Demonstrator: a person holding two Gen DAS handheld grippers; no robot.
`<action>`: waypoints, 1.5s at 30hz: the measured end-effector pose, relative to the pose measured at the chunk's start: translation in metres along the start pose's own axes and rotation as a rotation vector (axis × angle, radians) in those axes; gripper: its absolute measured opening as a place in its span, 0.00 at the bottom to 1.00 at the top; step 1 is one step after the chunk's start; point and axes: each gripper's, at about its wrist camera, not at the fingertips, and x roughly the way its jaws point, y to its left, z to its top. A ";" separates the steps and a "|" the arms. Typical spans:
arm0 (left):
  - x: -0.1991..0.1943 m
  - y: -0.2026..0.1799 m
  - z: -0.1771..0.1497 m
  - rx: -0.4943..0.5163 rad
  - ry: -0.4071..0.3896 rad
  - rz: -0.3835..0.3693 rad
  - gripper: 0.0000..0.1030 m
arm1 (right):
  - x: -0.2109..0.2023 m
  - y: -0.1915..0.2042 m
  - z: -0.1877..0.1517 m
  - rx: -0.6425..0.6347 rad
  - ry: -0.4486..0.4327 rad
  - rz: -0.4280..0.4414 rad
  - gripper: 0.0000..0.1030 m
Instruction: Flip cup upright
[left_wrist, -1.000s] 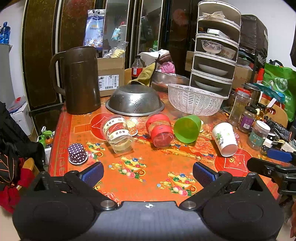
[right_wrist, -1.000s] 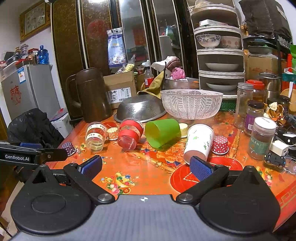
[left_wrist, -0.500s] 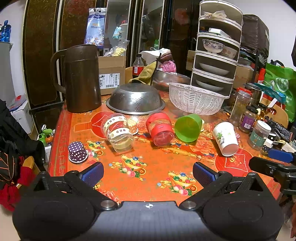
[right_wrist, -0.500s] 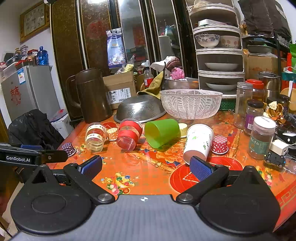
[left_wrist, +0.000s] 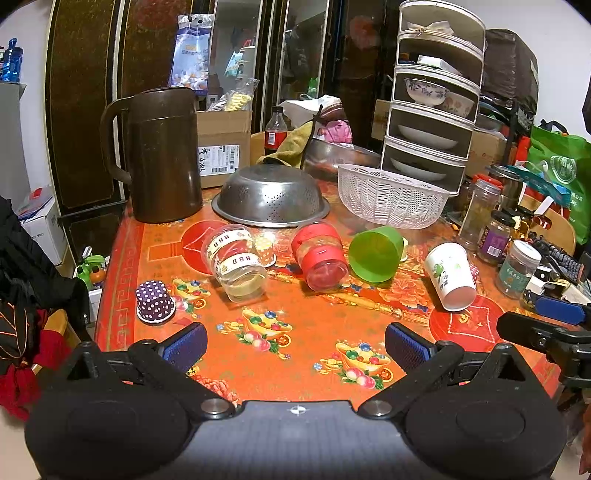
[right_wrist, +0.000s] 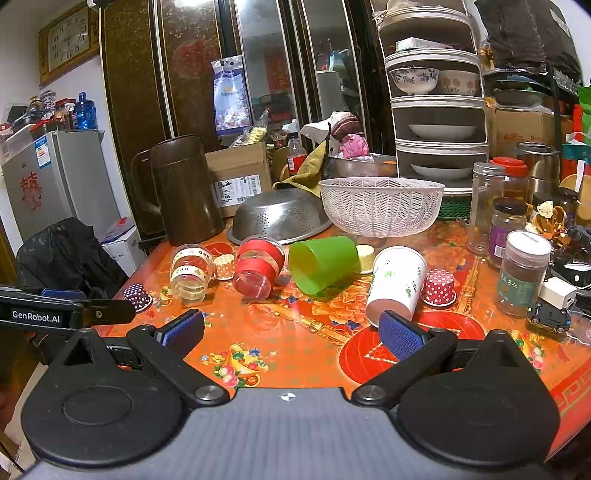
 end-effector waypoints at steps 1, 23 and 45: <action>0.000 0.000 0.000 0.000 0.000 -0.001 1.00 | 0.000 0.000 0.000 0.000 -0.001 0.000 0.99; 0.003 0.000 -0.001 -0.007 0.008 0.001 1.00 | 0.001 -0.003 0.000 0.011 0.003 0.005 0.99; 0.095 0.045 0.065 -0.155 0.201 0.081 1.00 | -0.001 -0.026 -0.005 0.061 0.002 0.036 0.99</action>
